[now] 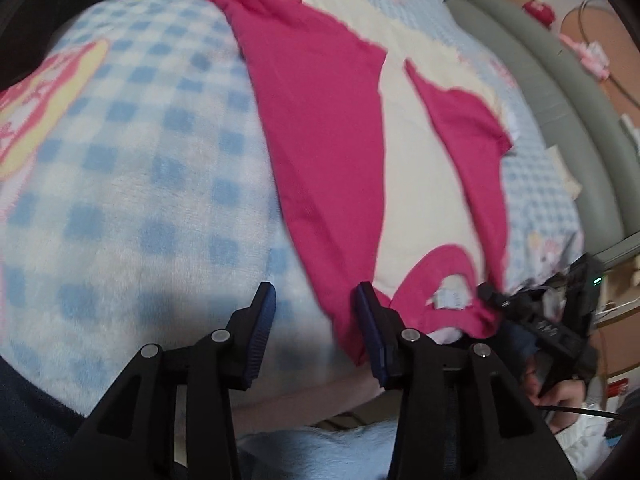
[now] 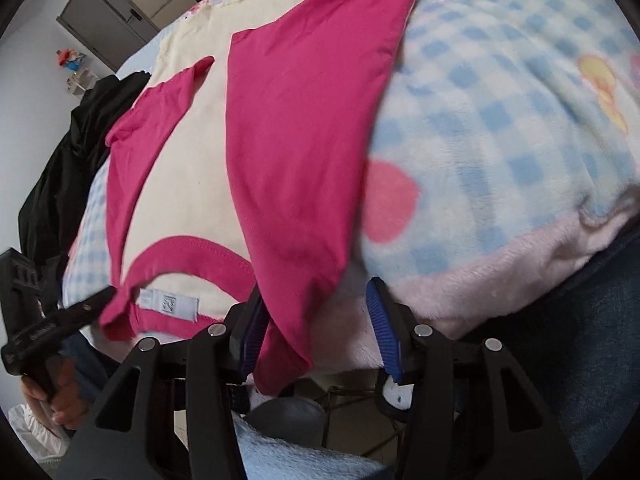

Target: Fold clothes

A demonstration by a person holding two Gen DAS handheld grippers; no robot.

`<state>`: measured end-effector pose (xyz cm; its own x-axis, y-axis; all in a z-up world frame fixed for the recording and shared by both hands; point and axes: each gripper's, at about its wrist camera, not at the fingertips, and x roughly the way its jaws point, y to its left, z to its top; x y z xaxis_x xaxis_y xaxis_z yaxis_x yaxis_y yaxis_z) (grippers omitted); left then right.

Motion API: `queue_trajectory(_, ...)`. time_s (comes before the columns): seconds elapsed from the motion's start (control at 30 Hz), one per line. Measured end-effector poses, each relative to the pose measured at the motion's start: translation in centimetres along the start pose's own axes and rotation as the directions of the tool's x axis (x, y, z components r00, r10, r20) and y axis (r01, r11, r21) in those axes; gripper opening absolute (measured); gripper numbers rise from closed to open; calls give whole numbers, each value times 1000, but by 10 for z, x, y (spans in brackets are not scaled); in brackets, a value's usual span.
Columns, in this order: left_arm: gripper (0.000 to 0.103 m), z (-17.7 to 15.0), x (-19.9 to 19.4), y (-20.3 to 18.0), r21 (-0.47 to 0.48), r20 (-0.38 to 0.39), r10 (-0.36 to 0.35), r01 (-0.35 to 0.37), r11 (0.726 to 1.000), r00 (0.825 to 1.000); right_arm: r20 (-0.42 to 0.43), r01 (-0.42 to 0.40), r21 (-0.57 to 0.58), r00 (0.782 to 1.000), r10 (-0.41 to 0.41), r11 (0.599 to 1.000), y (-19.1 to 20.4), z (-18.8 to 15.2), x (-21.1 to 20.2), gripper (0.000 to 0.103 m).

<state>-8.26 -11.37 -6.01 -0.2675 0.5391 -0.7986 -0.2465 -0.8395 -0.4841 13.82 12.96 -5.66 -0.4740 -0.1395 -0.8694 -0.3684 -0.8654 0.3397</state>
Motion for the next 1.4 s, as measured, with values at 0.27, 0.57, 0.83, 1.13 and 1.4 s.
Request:
queue_trajectory(0.27,41,-9,17,-8,51,-72,69,-65,997,995,9,19,-57,1000,-19,998,11,-5,-1,47)
queue_trajectory(0.57,33,-13,-3,5,27,-34,34,-33,999,999,16,56,-32,998,-55,998,-10,-10,-16,45)
queue_trajectory(0.83,34,20,-9,-15,86,52,70,-75,993,996,71,71,-93,995,-65,993,9,9,-31,47)
queue_trajectory(1.13,36,48,18,-48,172,23,82,-85,981,996,113,68,-194,992,-46,979,48,43,-26,51)
queue_trajectory(1.4,44,10,38,-64,230,6,190,-187,955,982,87,144,-291,988,-124,946,71,29,14,60)
